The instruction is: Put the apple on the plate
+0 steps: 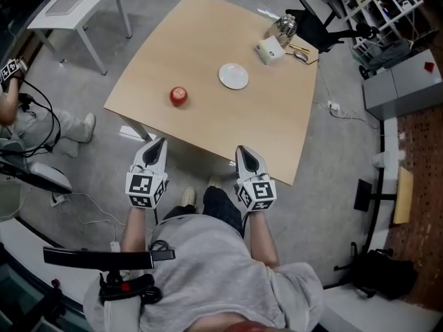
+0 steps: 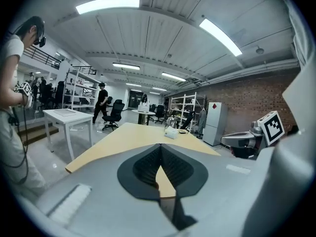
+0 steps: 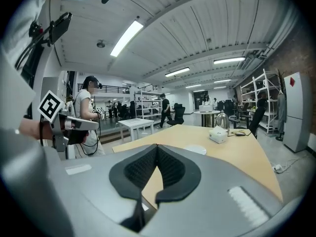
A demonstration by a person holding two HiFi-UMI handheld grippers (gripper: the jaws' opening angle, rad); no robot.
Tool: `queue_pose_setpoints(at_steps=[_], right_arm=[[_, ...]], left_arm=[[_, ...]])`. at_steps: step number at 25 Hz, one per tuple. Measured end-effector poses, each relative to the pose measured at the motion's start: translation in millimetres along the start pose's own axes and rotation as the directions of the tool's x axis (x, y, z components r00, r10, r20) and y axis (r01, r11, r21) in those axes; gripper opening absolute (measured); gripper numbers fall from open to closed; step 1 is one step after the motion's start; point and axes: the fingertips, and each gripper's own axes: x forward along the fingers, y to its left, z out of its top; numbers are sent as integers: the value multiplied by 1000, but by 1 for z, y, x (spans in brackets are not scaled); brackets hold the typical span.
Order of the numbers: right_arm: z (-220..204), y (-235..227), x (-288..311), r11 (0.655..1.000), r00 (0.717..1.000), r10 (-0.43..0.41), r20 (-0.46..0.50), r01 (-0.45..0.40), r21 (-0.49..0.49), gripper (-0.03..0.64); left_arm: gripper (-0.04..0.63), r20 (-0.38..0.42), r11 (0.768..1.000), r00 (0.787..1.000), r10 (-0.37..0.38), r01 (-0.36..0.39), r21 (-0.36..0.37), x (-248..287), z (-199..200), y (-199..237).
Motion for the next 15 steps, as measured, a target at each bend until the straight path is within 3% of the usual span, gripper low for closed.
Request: queue_pose_setpoints(at_steps=[15], right_arm=[[-1, -41, 76, 997, 997, 76, -12, -76, 24, 6]], left_arm=[[20, 7, 997, 997, 74, -74, -21, 56, 9, 28]])
